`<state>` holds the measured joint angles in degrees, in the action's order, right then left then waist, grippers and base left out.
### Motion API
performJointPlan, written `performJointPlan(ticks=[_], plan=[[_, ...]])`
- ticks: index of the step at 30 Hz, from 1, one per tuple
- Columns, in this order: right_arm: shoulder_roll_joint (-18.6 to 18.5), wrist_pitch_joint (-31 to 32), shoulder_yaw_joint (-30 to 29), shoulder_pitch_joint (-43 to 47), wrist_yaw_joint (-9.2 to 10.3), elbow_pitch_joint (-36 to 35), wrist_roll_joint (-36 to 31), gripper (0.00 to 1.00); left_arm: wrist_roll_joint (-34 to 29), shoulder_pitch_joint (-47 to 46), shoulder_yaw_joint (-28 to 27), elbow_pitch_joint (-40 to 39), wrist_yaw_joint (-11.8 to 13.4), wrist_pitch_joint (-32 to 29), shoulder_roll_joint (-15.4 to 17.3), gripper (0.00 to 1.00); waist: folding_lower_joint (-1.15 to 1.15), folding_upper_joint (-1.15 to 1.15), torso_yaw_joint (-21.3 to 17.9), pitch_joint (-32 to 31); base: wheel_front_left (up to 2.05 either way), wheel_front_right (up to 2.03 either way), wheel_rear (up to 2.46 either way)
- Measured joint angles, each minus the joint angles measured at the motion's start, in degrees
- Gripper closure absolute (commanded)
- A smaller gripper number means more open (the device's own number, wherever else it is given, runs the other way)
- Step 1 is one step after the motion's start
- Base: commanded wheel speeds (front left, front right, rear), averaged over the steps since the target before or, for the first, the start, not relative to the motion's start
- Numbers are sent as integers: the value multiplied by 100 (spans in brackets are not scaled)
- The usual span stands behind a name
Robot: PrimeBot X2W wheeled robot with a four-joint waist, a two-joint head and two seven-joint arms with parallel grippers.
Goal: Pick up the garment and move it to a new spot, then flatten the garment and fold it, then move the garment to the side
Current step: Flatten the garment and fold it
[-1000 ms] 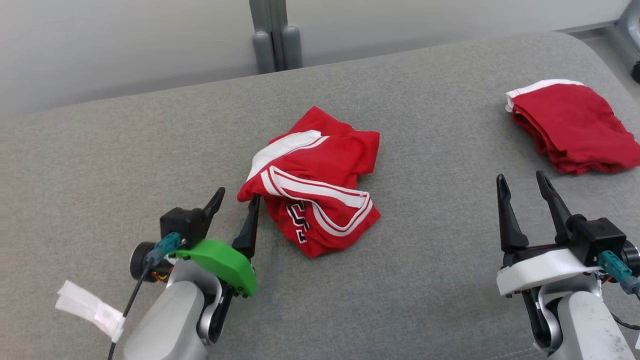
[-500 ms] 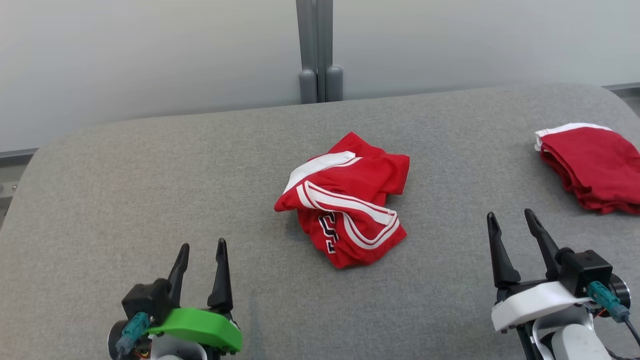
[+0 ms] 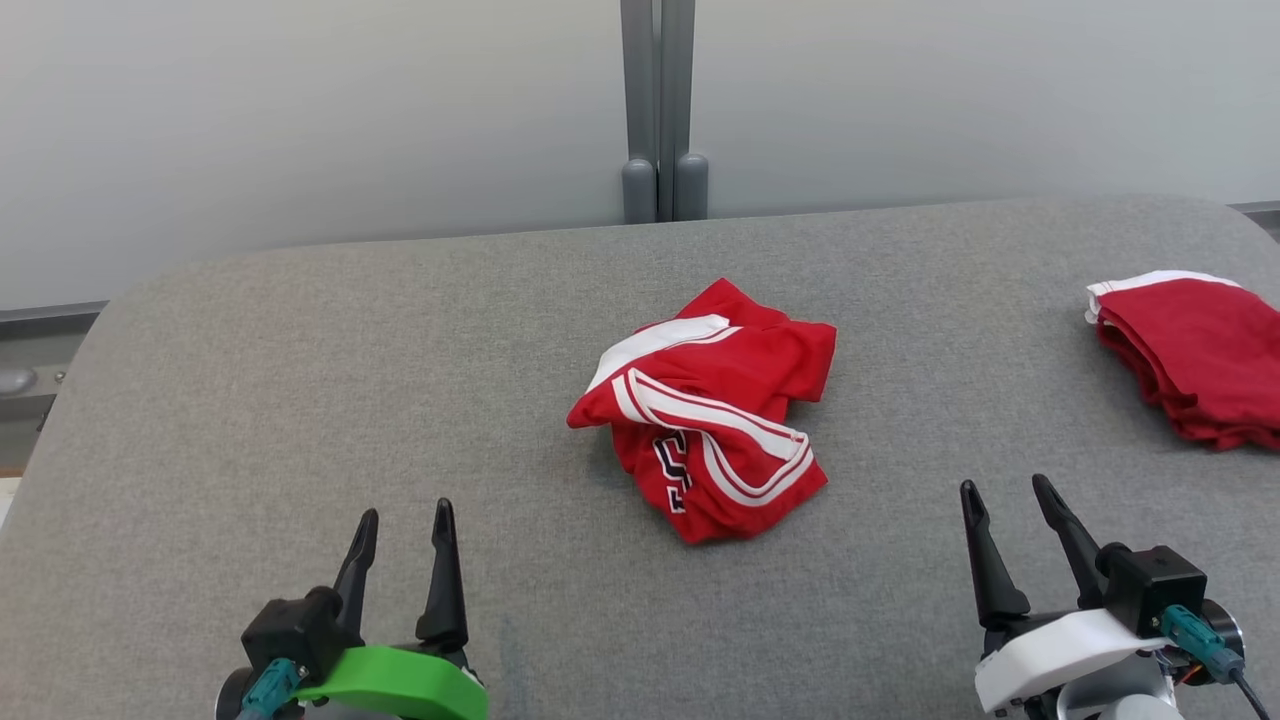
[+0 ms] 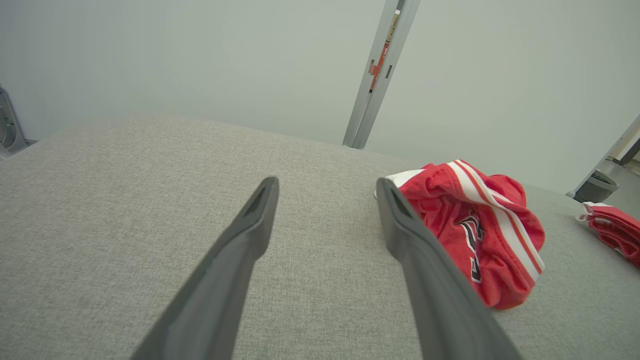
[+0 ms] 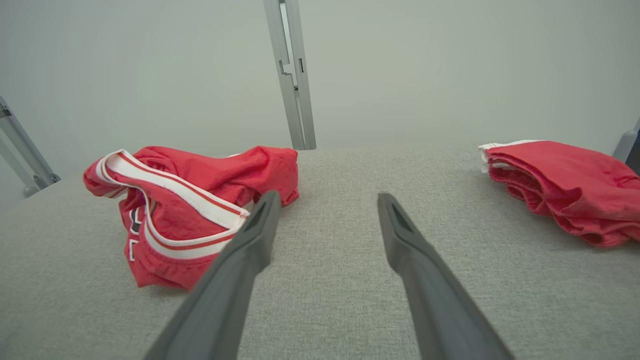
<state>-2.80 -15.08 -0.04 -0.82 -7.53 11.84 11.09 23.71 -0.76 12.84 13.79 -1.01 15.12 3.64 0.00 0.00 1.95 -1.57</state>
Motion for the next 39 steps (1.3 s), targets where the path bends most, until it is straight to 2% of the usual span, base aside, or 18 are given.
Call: performJointPlan(ticks=[25,39], plan=[[0,0,54,-19,0,211,-55,0,-74,17,-107,197,-105,0,-54,0,0,0,30,-36,0,0,0],[0,0,104,-15,0,198,-93,0,-115,21,10,227,-131,0,-67,0,0,0,-19,-35,0,0,0]])
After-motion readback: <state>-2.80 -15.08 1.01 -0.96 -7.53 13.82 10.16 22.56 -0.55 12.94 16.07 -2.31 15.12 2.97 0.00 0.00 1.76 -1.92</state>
